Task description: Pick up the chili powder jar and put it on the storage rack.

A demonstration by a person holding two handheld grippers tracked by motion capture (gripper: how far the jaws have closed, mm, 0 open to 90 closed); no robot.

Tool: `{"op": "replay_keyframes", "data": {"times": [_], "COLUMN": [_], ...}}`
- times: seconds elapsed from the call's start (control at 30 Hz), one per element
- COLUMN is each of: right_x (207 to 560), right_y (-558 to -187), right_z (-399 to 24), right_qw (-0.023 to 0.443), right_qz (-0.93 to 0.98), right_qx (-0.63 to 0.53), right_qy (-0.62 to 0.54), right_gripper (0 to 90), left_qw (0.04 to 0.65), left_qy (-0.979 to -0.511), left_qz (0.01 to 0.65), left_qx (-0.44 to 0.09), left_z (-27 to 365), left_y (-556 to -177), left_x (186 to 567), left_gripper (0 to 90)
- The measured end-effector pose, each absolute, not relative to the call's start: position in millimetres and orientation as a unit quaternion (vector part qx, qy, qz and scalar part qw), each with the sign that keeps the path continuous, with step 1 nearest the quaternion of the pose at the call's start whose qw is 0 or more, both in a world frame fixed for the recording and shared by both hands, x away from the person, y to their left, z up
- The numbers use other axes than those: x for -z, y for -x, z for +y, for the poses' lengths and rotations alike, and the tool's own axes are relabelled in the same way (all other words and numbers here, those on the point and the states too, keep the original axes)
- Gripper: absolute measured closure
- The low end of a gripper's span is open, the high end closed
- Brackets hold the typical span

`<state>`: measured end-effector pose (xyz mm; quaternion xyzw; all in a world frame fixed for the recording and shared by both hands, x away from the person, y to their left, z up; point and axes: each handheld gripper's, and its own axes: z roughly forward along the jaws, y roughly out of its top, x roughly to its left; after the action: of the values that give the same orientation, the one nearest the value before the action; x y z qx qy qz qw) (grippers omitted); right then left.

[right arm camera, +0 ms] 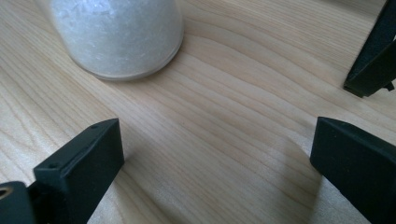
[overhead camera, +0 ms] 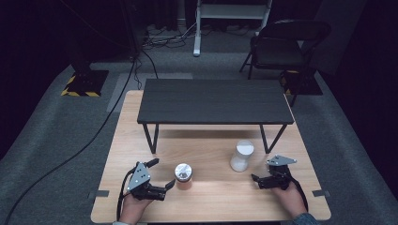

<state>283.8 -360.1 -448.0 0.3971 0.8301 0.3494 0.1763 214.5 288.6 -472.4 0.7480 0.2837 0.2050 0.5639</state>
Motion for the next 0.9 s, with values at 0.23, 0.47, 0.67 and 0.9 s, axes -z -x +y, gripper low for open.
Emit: {"op": "replay_keyframes", "data": {"times": [0.23, 0.47, 0.67, 0.9], "right_x": [447.8, 447.8, 447.8, 447.8], "right_y": [-283.9, -283.9, -283.9, -284.0], "right_z": [-360.0, -360.0, -360.0, -359.9], "right_qw": [0.176, 0.176, 0.176, 0.176], "right_qz": [0.83, 0.83, 0.83, 0.83], "right_qx": [-0.349, -0.349, -0.349, -0.349], "right_qy": [-0.397, -0.397, -0.398, -0.398], "right_gripper": [2.4, 2.4, 2.4, 2.4], "left_qw": [0.575, 0.585, 0.598, 0.594], "left_qy": [-0.746, -0.743, -0.744, -0.753], "left_qz": [0.275, 0.273, 0.251, 0.232], "left_qx": [-0.193, -0.177, -0.164, -0.162], "left_z": [289.6, 289.5, 273.2, 256.8], "left_y": [-217.1, -222.1, -230.9, -238.6], "left_x": [473.6, 476.5, 476.9, 476.1], "left_gripper": [1.6, 1.2, 1.0, 1.2]}}
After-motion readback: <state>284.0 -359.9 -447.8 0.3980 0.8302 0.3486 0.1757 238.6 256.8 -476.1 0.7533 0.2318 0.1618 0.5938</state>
